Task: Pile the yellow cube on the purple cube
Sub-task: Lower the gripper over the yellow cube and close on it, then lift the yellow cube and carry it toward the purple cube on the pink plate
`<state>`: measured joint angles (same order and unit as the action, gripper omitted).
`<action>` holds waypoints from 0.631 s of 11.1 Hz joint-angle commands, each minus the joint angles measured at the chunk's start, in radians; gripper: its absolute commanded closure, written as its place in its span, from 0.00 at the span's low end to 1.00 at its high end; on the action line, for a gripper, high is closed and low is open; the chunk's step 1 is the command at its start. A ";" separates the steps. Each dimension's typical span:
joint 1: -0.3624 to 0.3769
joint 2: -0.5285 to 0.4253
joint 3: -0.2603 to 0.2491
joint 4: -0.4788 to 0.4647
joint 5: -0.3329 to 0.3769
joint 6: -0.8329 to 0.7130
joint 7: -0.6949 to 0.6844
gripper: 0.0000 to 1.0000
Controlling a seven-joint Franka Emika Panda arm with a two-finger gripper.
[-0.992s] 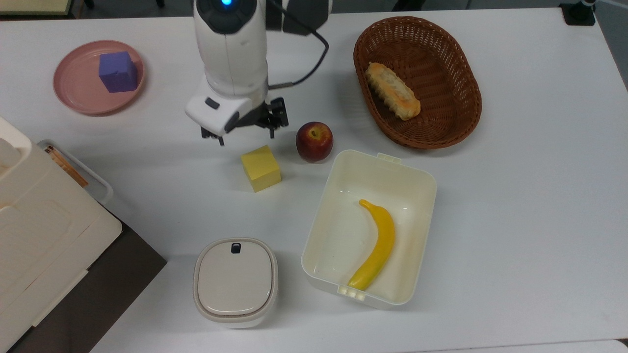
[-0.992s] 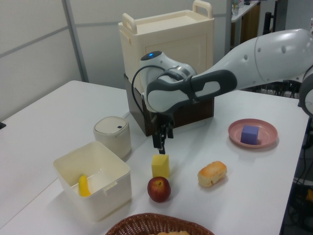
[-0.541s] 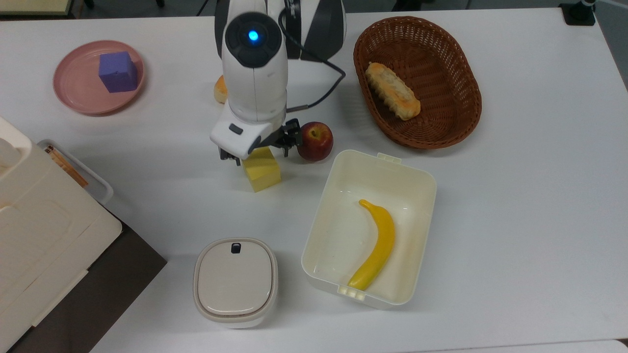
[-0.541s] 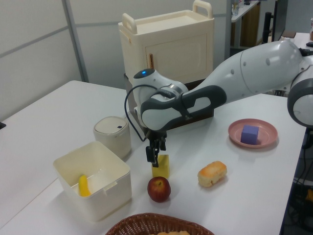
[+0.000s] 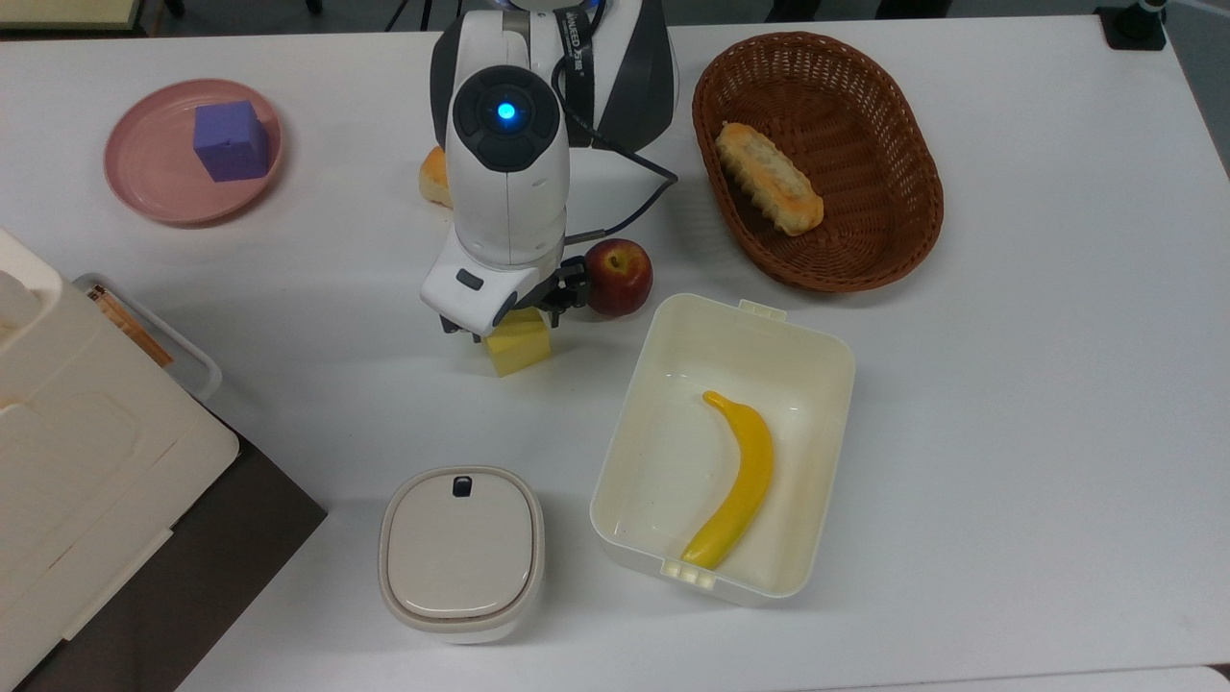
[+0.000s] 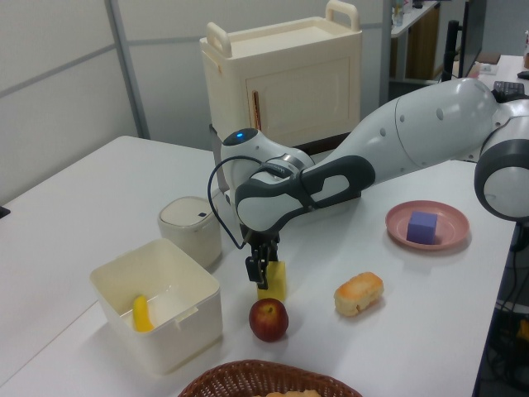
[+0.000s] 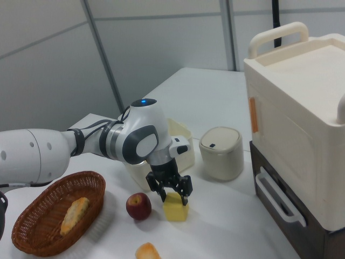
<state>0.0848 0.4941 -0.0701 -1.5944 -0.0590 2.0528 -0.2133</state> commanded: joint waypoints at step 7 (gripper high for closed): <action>-0.086 -0.193 -0.027 0.048 -0.074 -0.265 -0.070 0.88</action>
<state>0.0487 0.4010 -0.0930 -1.5227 -0.0830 1.9062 -0.2170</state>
